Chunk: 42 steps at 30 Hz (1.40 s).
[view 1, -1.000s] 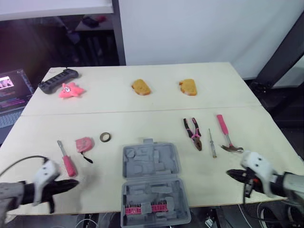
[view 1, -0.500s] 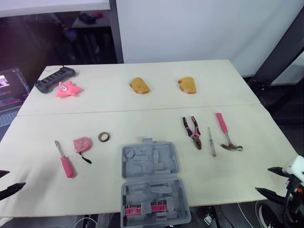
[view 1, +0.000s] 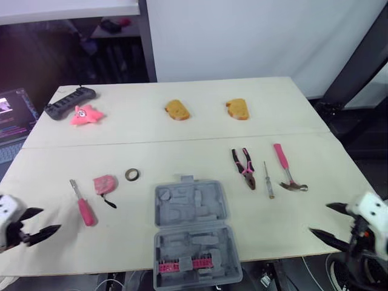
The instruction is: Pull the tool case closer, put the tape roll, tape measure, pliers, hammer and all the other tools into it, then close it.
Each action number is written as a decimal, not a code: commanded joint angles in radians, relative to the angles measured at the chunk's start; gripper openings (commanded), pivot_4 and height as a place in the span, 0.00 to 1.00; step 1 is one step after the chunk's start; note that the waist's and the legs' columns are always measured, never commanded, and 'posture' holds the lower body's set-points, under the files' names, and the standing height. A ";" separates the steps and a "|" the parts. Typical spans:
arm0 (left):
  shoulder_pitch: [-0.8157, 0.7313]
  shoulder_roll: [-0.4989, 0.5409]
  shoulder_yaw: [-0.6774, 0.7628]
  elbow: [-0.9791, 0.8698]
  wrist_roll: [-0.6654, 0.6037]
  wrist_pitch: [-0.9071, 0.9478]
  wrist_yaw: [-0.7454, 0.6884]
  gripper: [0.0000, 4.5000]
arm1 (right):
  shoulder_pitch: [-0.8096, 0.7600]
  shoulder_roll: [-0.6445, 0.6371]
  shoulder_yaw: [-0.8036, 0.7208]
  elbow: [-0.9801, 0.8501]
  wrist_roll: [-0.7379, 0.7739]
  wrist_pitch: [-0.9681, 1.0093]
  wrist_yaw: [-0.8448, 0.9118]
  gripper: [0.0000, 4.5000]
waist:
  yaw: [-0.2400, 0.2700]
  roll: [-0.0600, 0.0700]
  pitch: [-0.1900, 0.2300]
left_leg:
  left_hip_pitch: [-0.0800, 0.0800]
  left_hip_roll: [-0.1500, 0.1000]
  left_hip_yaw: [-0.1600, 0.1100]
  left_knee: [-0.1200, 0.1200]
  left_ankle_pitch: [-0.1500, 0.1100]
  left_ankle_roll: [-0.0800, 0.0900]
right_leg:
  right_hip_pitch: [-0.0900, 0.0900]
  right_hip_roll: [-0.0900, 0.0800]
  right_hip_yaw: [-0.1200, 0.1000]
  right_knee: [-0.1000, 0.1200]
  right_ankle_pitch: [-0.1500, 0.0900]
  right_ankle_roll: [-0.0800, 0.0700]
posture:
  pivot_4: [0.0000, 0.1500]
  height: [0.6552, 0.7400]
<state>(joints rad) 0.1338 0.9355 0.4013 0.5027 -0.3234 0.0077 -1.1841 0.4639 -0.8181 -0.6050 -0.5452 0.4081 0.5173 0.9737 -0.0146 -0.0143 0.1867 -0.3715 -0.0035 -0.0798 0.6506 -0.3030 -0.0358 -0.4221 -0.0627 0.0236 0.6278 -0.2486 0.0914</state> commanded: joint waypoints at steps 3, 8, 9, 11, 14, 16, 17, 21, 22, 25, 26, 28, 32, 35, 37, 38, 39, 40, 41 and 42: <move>-0.046 -0.079 -0.042 -0.253 -0.066 0.223 0.116 1.00 | -0.215 0.072 0.190 -0.201 0.172 0.130 -0.145 0.99 | 0.001 0.000 0.000 | 0.000 0.000 -0.001 0.001 0.000 0.000 | -0.001 0.001 0.000 0.002 0.000 0.000 | 1.00 1.00; -0.170 -0.123 -0.123 -0.291 -0.018 0.234 0.166 1.00 | -0.399 0.098 0.427 -0.285 0.204 0.205 -0.215 0.99 | 0.003 0.000 0.000 | 0.000 -0.001 -0.003 0.001 0.000 -0.001 | -0.001 0.001 -0.002 0.004 0.000 0.001 | 1.00 1.00; -0.211 -0.127 -0.138 -0.274 -0.014 0.212 0.157 1.00 | -0.430 0.094 0.466 -0.292 0.207 0.218 -0.220 0.99 | 0.005 0.000 0.000 | -0.001 -0.001 -0.003 0.001 0.001 -0.001 | -0.001 0.001 -0.002 0.004 0.001 0.001 | 1.00 1.00; -0.292 -0.095 -0.196 -0.213 0.011 0.162 0.061 1.00 | -0.469 0.074 0.514 -0.291 0.200 0.224 -0.211 0.99 | 0.008 -0.001 -0.001 | -0.002 -0.002 -0.004 0.002 0.001 -0.002 | -0.001 0.001 -0.003 0.004 0.001 0.001 | 1.00 1.00; -0.442 -0.056 -0.298 -0.082 0.068 0.102 -0.073 1.00 | -0.516 0.050 0.559 -0.274 0.191 0.222 -0.193 0.99 | 0.003 -0.001 -0.001 | -0.002 -0.003 -0.003 0.003 0.002 -0.003 | -0.001 0.001 -0.003 0.003 0.001 0.001 | 1.00 1.00; -0.548 -0.051 -0.363 0.016 0.113 0.054 -0.147 1.00 | -0.546 0.042 0.584 -0.261 0.189 0.218 -0.185 0.99 | 0.003 -0.001 -0.001 | -0.002 -0.003 -0.003 0.003 0.002 -0.003 | -0.001 0.001 -0.003 0.004 0.001 0.001 | 1.00 1.00; -0.610 -0.058 -0.403 0.072 0.145 0.024 -0.181 1.00 | -0.559 0.037 0.597 -0.255 0.185 0.211 -0.176 0.99 | 0.002 -0.001 -0.001 | -0.001 -0.003 -0.003 0.003 0.002 -0.003 | -0.001 0.001 -0.003 0.004 0.001 0.001 | 1.00 1.00; -0.819 -0.102 -0.540 0.319 0.270 -0.104 -0.288 1.00 | -0.611 0.032 0.652 -0.230 0.158 0.188 -0.158 0.99 | 0.000 -0.001 -0.001 | -0.002 -0.003 -0.003 0.003 0.002 -0.003 | -0.001 0.002 -0.003 0.005 0.001 0.001 | 1.00 1.00; -0.859 -0.115 -0.568 0.379 0.304 -0.150 -0.295 1.00 | -0.623 0.033 0.665 -0.224 0.150 0.184 -0.157 0.99 | -0.001 -0.001 -0.001 | -0.002 -0.003 -0.003 0.003 0.002 -0.003 | -0.002 0.002 -0.003 0.005 0.001 0.001 | 1.00 1.00; -0.951 -0.156 -0.612 0.518 0.367 -0.224 -0.296 1.00 | -0.643 0.033 0.696 -0.208 0.122 0.172 -0.160 0.99 | -0.004 -0.002 -0.001 | -0.002 -0.003 -0.003 0.004 0.002 -0.003 | -0.002 0.002 -0.003 0.005 0.001 0.001 | 1.00 1.00; -0.974 -0.168 -0.615 0.550 0.375 -0.231 -0.296 1.00 | -0.649 0.034 0.704 -0.205 0.115 0.172 -0.164 0.99 | -0.005 -0.002 -0.001 | -0.002 -0.003 -0.003 0.004 0.002 -0.002 | -0.002 0.002 -0.003 0.005 0.001 0.001 | 1.00 1.00; -1.007 -0.184 -0.624 0.602 0.397 -0.255 -0.293 1.00 | -0.654 0.035 0.711 -0.204 0.104 0.173 -0.171 0.99 | -0.004 -0.002 -0.001 | -0.003 -0.003 -0.004 0.005 0.002 -0.002 | -0.002 0.002 -0.003 0.006 0.001 0.002 | 1.00 1.00; -1.056 -0.217 -0.636 0.668 0.444 -0.253 -0.287 1.00 | -0.644 0.035 0.700 -0.219 0.093 0.182 -0.195 0.99 | -0.001 -0.002 -0.001 | -0.004 -0.003 -0.004 0.011 0.000 0.000 | -0.002 0.003 -0.003 0.008 0.001 0.002 | 1.00 1.00; -1.069 -0.221 -0.642 0.698 0.476 -0.272 -0.272 1.00 | -0.638 0.039 0.701 -0.225 0.089 0.188 -0.214 0.99 | -0.001 -0.002 -0.001 | -0.005 -0.003 -0.004 0.012 0.000 0.001 | -0.002 0.003 -0.003 0.009 0.002 0.002 | 1.00 1.00; -1.074 -0.224 -0.643 0.710 0.493 -0.280 -0.271 1.00 | -0.633 0.041 0.703 -0.229 0.087 0.190 -0.224 0.99 | -0.003 -0.002 -0.001 | -0.004 -0.003 -0.004 0.012 0.000 0.001 | -0.002 0.003 -0.003 0.010 0.002 0.002 | 1.00 1.00; -1.076 -0.228 -0.643 0.715 0.500 -0.281 -0.268 1.00 | -0.630 0.044 0.706 -0.232 0.086 0.191 -0.231 0.99 | -0.002 -0.002 -0.001 | -0.004 -0.003 -0.004 0.013 0.000 0.001 | -0.002 0.003 -0.003 0.010 0.002 0.002 | 1.00 1.00; -1.077 -0.232 -0.644 0.720 0.505 -0.283 -0.264 1.00 | -0.627 0.047 0.709 -0.233 0.085 0.191 -0.236 0.99 | -0.002 -0.002 -0.001 | -0.004 -0.003 -0.004 0.012 0.000 0.002 | -0.002 0.003 -0.003 0.011 0.002 0.002 | 1.00 1.00; -1.078 -0.234 -0.645 0.723 0.511 -0.284 -0.261 1.00 | -0.625 0.048 0.712 -0.234 0.083 0.191 -0.241 0.99 | -0.001 -0.002 -0.001 | -0.004 -0.003 -0.004 0.013 0.000 0.002 | -0.002 0.003 -0.003 0.011 0.002 0.002 | 1.00 1.00; -1.078 -0.238 -0.647 0.728 0.518 -0.286 -0.252 1.00 | -0.622 0.049 0.714 -0.235 0.080 0.191 -0.245 0.99 | -0.001 -0.002 -0.001 | -0.004 -0.003 -0.004 0.013 0.000 0.002 | -0.002 0.003 -0.003 0.011 0.002 0.002 | 1.00 1.00; -1.079 -0.240 -0.647 0.732 0.524 -0.287 -0.246 1.00 | -0.621 0.049 0.716 -0.235 0.079 0.191 -0.249 0.99 | 0.000 -0.002 -0.001 | -0.004 -0.003 -0.004 0.013 0.000 0.002 | -0.002 0.003 -0.003 0.011 0.002 0.002 | 1.00 1.00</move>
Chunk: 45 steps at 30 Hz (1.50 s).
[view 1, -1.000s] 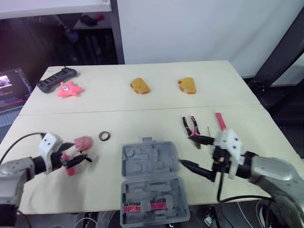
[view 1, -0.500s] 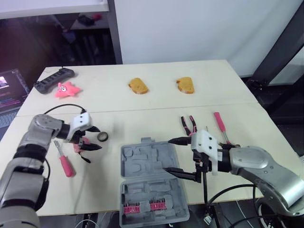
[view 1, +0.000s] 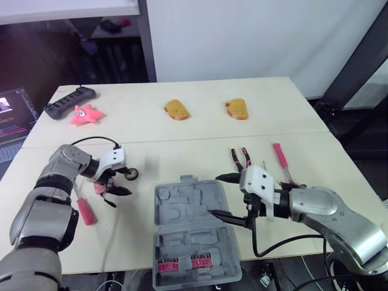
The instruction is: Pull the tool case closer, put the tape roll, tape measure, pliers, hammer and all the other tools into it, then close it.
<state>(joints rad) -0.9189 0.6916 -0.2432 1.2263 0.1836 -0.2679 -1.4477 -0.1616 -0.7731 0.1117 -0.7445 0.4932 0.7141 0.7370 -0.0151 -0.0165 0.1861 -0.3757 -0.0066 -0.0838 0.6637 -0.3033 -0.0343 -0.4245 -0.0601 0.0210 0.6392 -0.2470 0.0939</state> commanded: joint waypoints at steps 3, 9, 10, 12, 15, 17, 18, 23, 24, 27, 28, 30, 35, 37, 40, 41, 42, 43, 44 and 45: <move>-0.023 -0.005 0.009 0.017 0.016 -0.016 0.025 0.95 | 0.009 0.003 -0.002 -0.034 -0.009 -0.008 -0.021 1.00 | 0.000 0.000 0.000 | 0.000 0.000 0.000 0.000 0.000 0.000 | 0.000 0.000 0.000 0.000 0.000 0.000 | 1.00 1.00; -0.020 -0.013 0.013 0.026 0.025 -0.026 0.059 0.33 | 0.017 0.003 -0.002 -0.032 -0.014 -0.011 -0.028 1.00 | -0.001 0.000 0.000 | 0.000 0.000 0.000 0.001 0.000 0.000 | 0.000 0.000 0.000 0.002 0.000 0.000 | 1.00 1.00; -0.020 -0.013 0.012 0.028 0.027 -0.027 0.062 0.21 | 0.016 0.004 0.000 -0.031 -0.015 -0.011 -0.028 1.00 | -0.001 0.000 0.000 | 0.000 0.000 0.000 0.001 0.000 0.000 | 0.000 0.000 0.000 0.002 0.000 0.000 | 1.00 1.00; -0.020 -0.013 0.012 0.032 0.032 -0.030 0.070 0.00 | 0.012 0.009 0.002 -0.029 -0.016 -0.011 -0.031 1.00 | 0.000 0.000 0.000 | 0.001 0.000 0.000 0.001 0.000 0.000 | 0.000 0.000 0.000 0.002 0.000 0.000 | 1.00 1.00; -0.023 -0.013 0.012 0.036 0.035 -0.032 0.079 0.00 | 0.005 0.016 0.004 -0.025 -0.019 -0.011 -0.033 1.00 | -0.001 0.000 0.000 | 0.001 0.000 0.000 0.001 0.000 0.000 | 0.000 0.000 0.000 0.003 0.000 0.000 | 1.00 1.00; -0.027 -0.012 0.013 0.038 0.037 -0.034 0.084 0.00 | -0.001 0.021 0.005 -0.023 -0.020 -0.010 -0.035 1.00 | -0.001 0.000 0.000 | 0.001 0.000 0.000 0.001 0.000 0.000 | 0.000 0.000 0.000 0.003 0.000 0.000 | 1.00 1.00; -0.035 -0.010 0.016 0.037 0.034 -0.041 0.085 0.00 | -0.005 0.025 0.006 -0.020 -0.021 -0.009 -0.038 1.00 | -0.001 0.000 0.000 | 0.001 0.000 0.000 0.001 0.000 0.000 | 0.000 0.000 0.000 0.004 0.000 0.000 | 1.00 1.00; -0.070 -0.003 0.048 0.012 -0.014 -0.083 0.008 0.00 | -0.010 0.031 0.009 -0.015 -0.028 -0.008 -0.046 1.00 | 0.000 0.000 0.000 | 0.001 0.000 0.000 0.002 0.000 0.000 | 0.000 0.000 0.001 0.005 0.000 0.000 | 1.00 1.00; -0.079 -0.004 0.060 -0.006 -0.034 -0.079 -0.045 0.00 | -0.008 0.032 0.010 -0.015 -0.030 -0.008 -0.048 1.00 | 0.000 0.000 0.000 | 0.001 0.000 0.000 0.002 0.000 0.000 | 0.000 0.000 0.001 0.005 0.000 0.000 | 1.00 1.00; -0.091 -0.009 0.060 -0.065 -0.085 -0.068 -0.158 0.00 | -0.007 0.035 0.012 -0.012 -0.035 -0.010 -0.050 1.00 | 0.001 0.000 0.000 | 0.001 -0.001 0.000 0.002 0.000 0.000 | 0.000 0.000 0.001 0.005 0.000 0.000 | 1.00 1.00; -0.087 -0.008 0.036 -0.086 -0.100 -0.066 -0.165 0.00 | -0.007 0.037 0.014 -0.011 -0.036 -0.010 -0.051 1.00 | 0.000 0.000 0.000 | 0.001 -0.001 0.000 0.002 0.000 0.000 | 0.000 0.000 0.001 0.005 0.000 0.000 | 1.00 1.00; -0.068 -0.011 -0.031 -0.149 -0.141 -0.053 -0.167 0.00 | -0.009 0.042 0.021 -0.008 -0.042 -0.012 -0.053 1.00 | -0.001 0.000 0.000 | 0.001 -0.001 0.000 0.002 0.000 0.000 | 0.000 0.000 0.001 0.006 0.000 0.000 | 1.00 1.00; -0.020 -0.016 -0.177 -0.280 -0.221 -0.021 -0.167 0.00 | -0.016 0.052 0.030 -0.003 -0.052 -0.009 -0.060 1.00 | -0.005 0.000 0.000 | 0.001 0.000 0.000 0.002 0.000 0.000 | 0.000 0.000 0.002 0.006 0.000 0.000 | 1.00 1.00; -0.007 -0.011 -0.224 -0.316 -0.247 -0.013 -0.167 0.00 | -0.015 0.053 0.030 -0.003 -0.055 -0.007 -0.062 1.00 | -0.005 0.000 0.000 | 0.001 0.000 0.000 0.002 0.000 0.000 | 0.000 0.000 0.002 0.006 -0.001 0.000 | 1.00 1.00; 0.002 -0.025 -0.278 -0.350 -0.265 -0.014 -0.167 0.00 | -0.006 0.050 0.022 -0.007 -0.057 -0.003 -0.067 1.00 | -0.002 0.000 0.000 | 0.001 0.000 0.000 0.002 0.000 0.000 | -0.001 0.000 0.002 0.006 -0.001 0.000 | 1.00 1.00; 0.004 -0.028 -0.296 -0.357 -0.269 -0.019 -0.167 0.00 | -0.004 0.050 0.021 -0.009 -0.057 0.000 -0.070 1.00 | -0.002 0.000 0.000 | 0.001 0.000 0.000 0.002 0.000 0.000 | -0.001 0.000 0.002 0.006 -0.001 0.000 | 1.00 1.00; 0.005 -0.028 -0.308 -0.361 -0.273 -0.022 -0.167 0.00 | -0.004 0.050 0.021 -0.011 -0.058 0.001 -0.072 1.00 | -0.001 0.000 0.000 | 0.001 0.000 0.000 0.003 0.000 0.000 | -0.001 0.000 0.002 0.006 -0.001 0.000 | 1.00 1.00; 0.005 -0.029 -0.318 -0.363 -0.275 -0.028 -0.167 0.00 | -0.004 0.051 0.022 -0.012 -0.058 0.003 -0.075 1.00 | -0.001 0.000 0.000 | 0.001 -0.001 0.000 0.003 0.000 0.000 | -0.001 0.000 0.002 0.006 -0.001 0.000 | 1.00 1.00; 0.005 -0.030 -0.332 -0.367 -0.279 -0.028 -0.167 0.00 | -0.003 0.052 0.021 -0.013 -0.058 0.005 -0.078 1.00 | -0.001 0.000 0.000 | 0.001 -0.001 0.000 0.003 0.000 0.000 | -0.001 0.000 0.002 0.006 -0.001 0.000 | 1.00 1.00; 0.005 -0.033 -0.343 -0.372 -0.283 -0.029 -0.167 0.00 | -0.002 0.053 0.021 -0.014 -0.058 0.006 -0.082 1.00 | -0.001 0.000 0.000 | 0.001 -0.001 0.000 0.003 0.000 0.000 | -0.001 0.000 0.002 0.006 -0.001 0.000 | 1.00 1.00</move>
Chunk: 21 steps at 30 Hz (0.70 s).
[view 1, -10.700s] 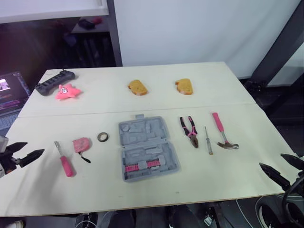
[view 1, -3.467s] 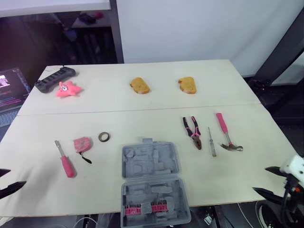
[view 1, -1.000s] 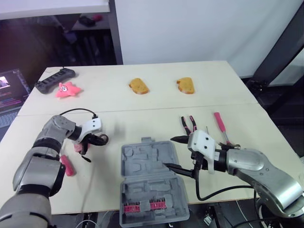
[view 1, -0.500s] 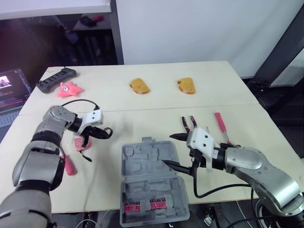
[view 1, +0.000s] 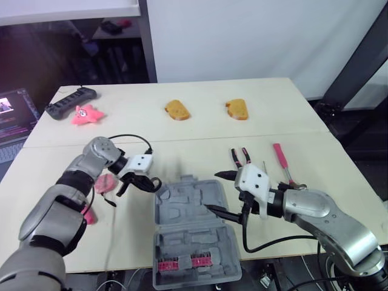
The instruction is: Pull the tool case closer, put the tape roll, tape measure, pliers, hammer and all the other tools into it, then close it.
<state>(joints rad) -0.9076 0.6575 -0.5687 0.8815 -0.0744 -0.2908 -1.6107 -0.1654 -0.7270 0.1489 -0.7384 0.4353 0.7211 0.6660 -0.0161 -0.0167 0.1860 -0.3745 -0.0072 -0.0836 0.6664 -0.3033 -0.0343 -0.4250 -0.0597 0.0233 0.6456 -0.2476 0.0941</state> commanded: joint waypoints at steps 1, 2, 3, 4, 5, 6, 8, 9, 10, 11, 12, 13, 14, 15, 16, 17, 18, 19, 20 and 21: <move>-0.005 -0.003 -0.029 -0.036 -0.031 -0.005 -0.004 0.00 | 0.004 0.007 -0.016 -0.020 -0.002 0.001 -0.014 1.00 | 0.000 0.000 0.000 | 0.000 0.000 0.000 0.000 0.000 0.000 | 0.000 0.000 0.000 0.000 0.000 0.000 | 1.00 1.00; -0.002 -0.003 -0.045 -0.053 -0.044 0.005 -0.004 0.00 | 0.005 0.007 -0.016 -0.021 -0.003 0.002 -0.018 1.00 | 0.000 0.000 0.000 | 0.000 0.000 0.000 0.000 0.000 0.000 | 0.000 0.000 0.000 0.000 0.000 0.000 | 1.00 1.00; 0.001 -0.001 -0.058 -0.070 -0.056 0.015 -0.004 0.00 | 0.006 0.007 -0.016 -0.022 -0.004 0.005 -0.022 1.00 | 0.000 0.000 0.000 | 0.000 0.000 0.000 0.000 0.000 0.000 | 0.000 0.000 0.000 0.000 0.000 0.000 | 1.00 1.00; 0.003 0.000 -0.067 -0.083 -0.064 0.020 -0.004 0.00 | 0.008 0.007 -0.017 -0.024 -0.004 0.007 -0.025 1.00 | 0.000 0.000 0.000 | 0.000 0.000 0.000 0.000 0.000 0.000 | 0.000 0.000 0.000 0.000 0.000 0.000 | 1.00 1.00; 0.004 0.003 -0.077 -0.091 -0.069 0.021 -0.004 0.00 | 0.009 0.007 -0.018 -0.026 -0.003 0.009 -0.027 1.00 | 0.000 0.000 0.000 | 0.000 0.000 0.000 0.000 0.000 0.000 | 0.000 0.000 0.000 0.000 0.000 0.000 | 1.00 1.00; 0.004 0.005 -0.081 -0.094 -0.070 0.018 -0.004 0.00 | 0.009 0.007 -0.019 -0.027 -0.003 0.011 -0.029 1.00 | 0.000 0.000 0.000 | 0.000 0.000 0.000 0.000 0.000 0.000 | 0.000 0.000 0.000 0.000 0.000 0.000 | 1.00 1.00; 0.003 0.001 -0.084 -0.100 -0.072 0.018 -0.004 0.00 | 0.010 0.007 -0.020 -0.029 -0.001 0.013 -0.032 1.00 | -0.001 0.000 0.000 | 0.000 0.000 0.000 0.000 0.000 0.000 | 0.000 0.000 0.000 0.000 0.000 0.000 | 1.00 1.00; 0.002 -0.001 -0.086 -0.106 -0.078 0.025 -0.004 0.00 | 0.011 0.007 -0.021 -0.031 -0.001 0.014 -0.034 1.00 | -0.001 0.000 0.000 | 0.000 0.000 0.000 0.000 0.000 0.000 | 0.000 0.000 0.000 0.000 0.000 0.000 | 1.00 1.00; 0.001 -0.001 -0.089 -0.111 -0.082 0.031 -0.004 0.00 | 0.011 0.007 -0.021 -0.031 -0.001 0.015 -0.036 1.00 | -0.001 0.000 0.000 | 0.000 0.000 0.000 0.000 0.000 0.000 | 0.000 0.000 0.000 0.000 0.000 0.000 | 1.00 1.00; 0.000 0.000 -0.092 -0.113 -0.084 0.033 -0.004 0.00 | 0.010 0.008 -0.021 -0.032 0.001 0.017 -0.038 1.00 | -0.001 0.000 0.000 | 0.000 0.000 0.000 0.000 0.000 0.000 | 0.000 0.000 0.000 0.000 0.000 0.000 | 1.00 1.00; -0.001 0.002 -0.097 -0.111 -0.081 0.029 -0.004 0.00 | 0.010 0.009 -0.021 -0.032 0.002 0.018 -0.039 1.00 | -0.001 0.000 0.000 | 0.000 0.000 0.000 0.000 0.000 0.000 | 0.000 0.000 0.000 0.000 0.000 0.000 | 1.00 1.00; -0.003 0.002 -0.098 -0.102 -0.069 0.021 -0.004 0.00 | 0.010 0.010 -0.023 -0.035 0.004 0.020 -0.042 1.00 | 0.000 0.000 0.000 | 0.000 0.000 0.000 0.000 0.000 0.000 | 0.000 0.000 0.000 0.000 0.000 0.000 | 1.00 1.00; -0.004 -0.001 -0.095 -0.091 -0.058 0.016 -0.004 0.00 | 0.011 0.011 -0.025 -0.037 0.006 0.022 -0.044 1.00 | -0.001 0.000 0.000 | 0.000 0.000 0.000 0.000 0.000 0.000 | 0.000 0.000 0.000 0.000 0.000 0.000 | 1.00 1.00; -0.005 -0.007 -0.089 -0.078 -0.043 0.007 -0.004 0.00 | 0.012 0.011 -0.026 -0.039 0.006 0.024 -0.045 1.00 | -0.001 0.000 0.000 | 0.000 0.000 0.000 0.000 0.000 0.000 | 0.000 0.000 0.000 0.000 0.000 0.000 | 1.00 1.00; -0.007 -0.009 -0.086 -0.069 -0.030 -0.004 -0.004 0.00 | 0.012 0.012 -0.026 -0.039 0.007 0.025 -0.046 1.00 | -0.001 0.000 0.000 | 0.000 0.000 0.000 0.000 0.000 0.000 | 0.000 0.000 0.000 0.000 0.000 0.000 | 1.00 1.00; -0.008 -0.010 -0.088 -0.063 -0.020 -0.011 -0.004 0.00 | 0.012 0.012 -0.027 -0.040 0.007 0.026 -0.048 1.00 | -0.001 0.000 0.000 | 0.000 0.000 0.000 0.000 0.000 0.000 | 0.000 0.001 0.000 0.000 0.000 0.000 | 1.00 1.00; -0.008 -0.011 -0.088 -0.061 -0.015 -0.013 -0.004 0.00 | 0.013 0.013 -0.028 -0.041 0.008 0.028 -0.050 1.00 | -0.001 0.000 0.000 | 0.000 0.000 0.000 0.000 0.000 0.000 | 0.000 0.001 0.000 0.000 0.000 0.000 | 1.00 1.00; -0.007 -0.012 -0.088 -0.059 -0.013 -0.015 -0.004 0.00 | 0.013 0.014 -0.028 -0.042 0.009 0.029 -0.052 1.00 | 0.000 0.000 0.000 | 0.000 0.000 0.000 0.000 0.000 0.000 | 0.000 0.001 0.000 0.000 0.000 0.000 | 1.00 1.00; -0.007 -0.016 -0.086 -0.055 -0.008 -0.016 -0.004 0.00 | 0.013 0.015 -0.029 -0.043 0.010 0.030 -0.054 1.00 | 0.000 0.000 0.000 | 0.000 0.000 0.000 0.000 0.000 0.000 | 0.000 0.001 0.000 0.000 0.000 0.000 | 1.00 1.00; -0.007 -0.022 -0.079 -0.047 0.001 -0.016 -0.004 0.00 | 0.014 0.015 -0.029 -0.045 0.010 0.031 -0.055 1.00 | 0.000 0.000 0.000 | 0.000 0.000 0.000 0.000 0.000 0.000 | 0.000 0.001 0.000 0.000 0.000 0.000 | 1.00 1.00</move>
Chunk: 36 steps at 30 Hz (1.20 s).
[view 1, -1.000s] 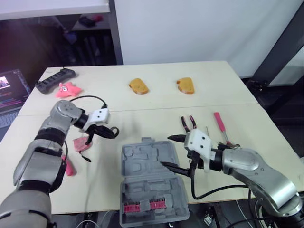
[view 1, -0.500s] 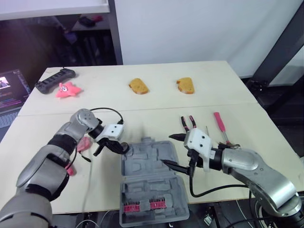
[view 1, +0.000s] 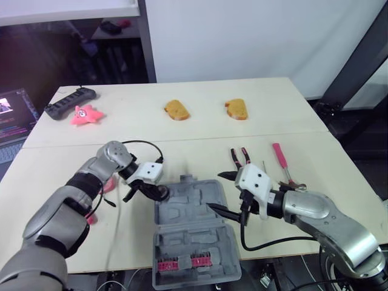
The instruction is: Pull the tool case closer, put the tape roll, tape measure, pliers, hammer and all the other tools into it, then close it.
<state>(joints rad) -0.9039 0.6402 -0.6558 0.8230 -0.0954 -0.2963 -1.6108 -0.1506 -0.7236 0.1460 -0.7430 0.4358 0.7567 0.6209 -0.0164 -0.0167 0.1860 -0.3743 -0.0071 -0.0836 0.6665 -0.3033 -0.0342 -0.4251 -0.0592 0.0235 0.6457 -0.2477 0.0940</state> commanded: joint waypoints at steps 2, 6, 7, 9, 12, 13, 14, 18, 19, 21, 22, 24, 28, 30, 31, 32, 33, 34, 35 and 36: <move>-0.011 -0.016 0.022 0.025 0.037 -0.013 -0.004 0.00 | 0.000 0.012 -0.028 -0.043 0.013 -0.002 -0.013 1.00 | 0.000 0.000 0.000 | 0.000 0.000 0.000 0.000 0.000 0.000 | 0.000 0.000 0.000 0.000 0.000 0.000 | 1.00 1.00; -0.013 -0.030 0.036 0.045 0.055 -0.019 -0.004 0.00 | 0.004 0.010 -0.034 -0.049 0.019 0.003 -0.015 1.00 | -0.002 0.000 0.000 | 0.000 0.000 0.000 0.000 0.000 0.000 | 0.000 0.000 0.000 0.000 0.000 0.000 | 1.00 1.00; -0.013 -0.032 0.039 0.048 0.058 -0.021 -0.004 0.00 | 0.004 0.010 -0.034 -0.049 0.019 0.004 -0.016 1.00 | -0.002 0.000 0.000 | 0.000 0.000 0.000 0.000 0.000 0.000 | 0.000 0.000 0.000 0.000 0.000 0.000 | 1.00 1.00; -0.014 -0.036 0.044 0.055 0.065 -0.020 -0.004 0.00 | 0.003 0.012 -0.034 -0.051 0.021 0.006 -0.018 1.00 | -0.002 0.000 0.000 | 0.000 0.000 0.000 0.000 0.000 0.000 | 0.000 0.000 0.000 0.000 0.000 0.000 | 1.00 1.00; -0.019 -0.045 0.060 0.067 0.077 -0.024 -0.004 0.08 | 0.002 0.011 -0.035 -0.051 0.024 0.009 -0.022 1.00 | -0.001 0.000 0.000 | 0.000 0.000 0.000 0.000 0.000 0.000 | 0.000 0.000 0.000 0.000 0.000 0.000 | 1.00 1.00; -0.021 -0.050 0.071 0.071 0.082 -0.027 -0.004 0.16 | 0.002 0.011 -0.036 -0.051 0.025 0.010 -0.023 1.00 | -0.001 0.000 0.000 | 0.000 0.000 0.000 0.000 0.000 0.000 | 0.000 0.000 0.000 0.000 0.000 0.000 | 1.00 1.00; -0.023 -0.055 0.080 0.075 0.085 -0.029 -0.004 0.22 | 0.002 0.010 -0.036 -0.051 0.026 0.010 -0.023 1.00 | 0.000 0.000 0.000 | 0.000 0.000 0.000 0.000 0.000 0.000 | 0.000 0.000 0.000 0.000 0.000 0.000 | 1.00 1.00; -0.034 -0.062 0.111 0.061 0.062 -0.010 -0.004 0.66 | 0.004 0.010 -0.039 -0.052 0.030 0.010 -0.027 1.00 | 0.001 0.000 0.000 | 0.000 0.000 0.000 0.000 0.000 0.000 | 0.000 0.000 0.000 0.000 0.000 0.000 | 1.00 1.00; -0.036 -0.059 0.112 0.052 0.051 0.001 -0.004 0.66 | 0.005 0.010 -0.040 -0.052 0.031 0.010 -0.027 1.00 | 0.001 0.000 0.000 | 0.000 0.000 0.000 0.000 0.000 0.000 | 0.000 0.000 0.000 0.000 0.000 0.000 | 1.00 1.00; -0.038 -0.047 0.113 0.031 0.030 0.019 -0.004 0.66 | 0.009 0.009 -0.042 -0.053 0.032 0.009 -0.027 1.00 | 0.000 0.000 0.000 | 0.000 0.000 0.000 0.000 0.000 0.000 | 0.000 0.000 0.000 0.000 0.000 0.000 | 1.00 1.00; -0.039 -0.034 0.115 0.019 0.019 0.022 -0.004 0.66 | 0.011 0.009 -0.043 -0.053 0.033 0.008 -0.027 1.00 | -0.001 0.000 0.000 | 0.000 0.000 0.000 0.000 0.000 0.000 | 0.000 0.000 0.000 0.000 0.000 0.000 | 1.00 1.00; -0.034 -0.011 0.122 -0.007 -0.011 0.034 -0.004 0.66 | 0.013 0.008 -0.043 -0.051 0.033 0.007 -0.025 1.00 | -0.001 0.000 0.000 | 0.000 0.000 0.000 0.000 0.000 0.000 | 0.000 0.000 0.000 0.000 0.000 0.000 | 1.00 1.00; 0.009 0.027 0.161 -0.048 -0.055 0.083 -0.004 0.66 | 0.016 0.012 -0.042 -0.051 0.033 0.005 -0.028 1.00 | -0.002 0.000 0.000 | 0.000 0.000 0.000 0.000 0.000 0.000 | 0.000 0.000 0.000 0.001 0.000 0.000 | 1.00 1.00; 0.036 0.022 0.216 -0.057 -0.073 0.114 -0.004 0.66 | 0.014 0.014 -0.041 -0.049 0.033 0.006 -0.030 1.00 | -0.001 0.000 0.000 | 0.000 0.000 0.000 0.000 0.000 0.000 | 0.000 0.000 0.000 0.001 0.000 0.000 | 1.00 1.00; 0.051 0.015 0.246 -0.067 -0.087 0.131 0.004 0.66 | 0.013 0.016 -0.041 -0.047 0.033 0.005 -0.031 1.00 | -0.001 0.000 0.000 | 0.000 0.000 0.000 0.000 0.000 0.000 | 0.000 0.000 0.000 0.001 0.000 0.000 | 1.00 1.00; 0.066 0.009 0.270 -0.080 -0.096 0.145 0.010 0.61 | 0.012 0.017 -0.042 -0.047 0.032 0.005 -0.031 1.00 | -0.001 0.000 0.000 | 0.000 0.000 0.000 0.000 0.000 0.000 | 0.000 0.000 0.000 0.001 0.000 0.000 | 1.00 1.00; 0.082 0.005 0.291 -0.095 -0.104 0.162 0.018 0.54 | 0.013 0.018 -0.043 -0.046 0.032 0.004 -0.032 1.00 | -0.001 0.000 0.000 | 0.000 0.000 0.000 0.000 0.000 0.000 | 0.000 0.000 0.000 0.001 0.000 0.000 | 1.00 1.00; 0.101 0.002 0.308 -0.114 -0.110 0.184 0.021 0.48 | 0.013 0.019 -0.044 -0.045 0.031 0.003 -0.033 1.00 | -0.001 0.000 0.000 | 0.000 0.000 0.000 0.000 0.000 0.000 | 0.000 0.000 0.000 0.001 0.000 0.000 | 1.00 1.00; 0.120 0.001 0.323 -0.132 -0.115 0.204 0.025 0.38 | 0.013 0.020 -0.044 -0.044 0.030 0.003 -0.034 1.00 | -0.001 0.000 0.000 | 0.000 0.000 0.000 0.000 0.000 0.000 | 0.000 0.000 0.000 0.001 0.000 0.000 | 1.00 1.00; 0.141 -0.002 0.338 -0.154 -0.119 0.221 0.035 0.26 | 0.013 0.022 -0.045 -0.043 0.030 0.003 -0.035 1.00 | 0.000 0.000 0.000 | 0.000 0.000 0.000 0.000 0.000 0.000 | 0.000 0.000 0.000 0.001 0.000 0.000 | 1.00 1.00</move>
<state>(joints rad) -0.7707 0.6366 -0.3600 0.7121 -0.1888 -0.1002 -1.5863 -0.1317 -0.7120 0.1321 -0.7546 0.4568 0.7728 0.5920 -0.0168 -0.0166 0.1859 -0.3743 -0.0069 -0.0837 0.6668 -0.3033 -0.0342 -0.4251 -0.0591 0.0238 0.6462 -0.2477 0.0940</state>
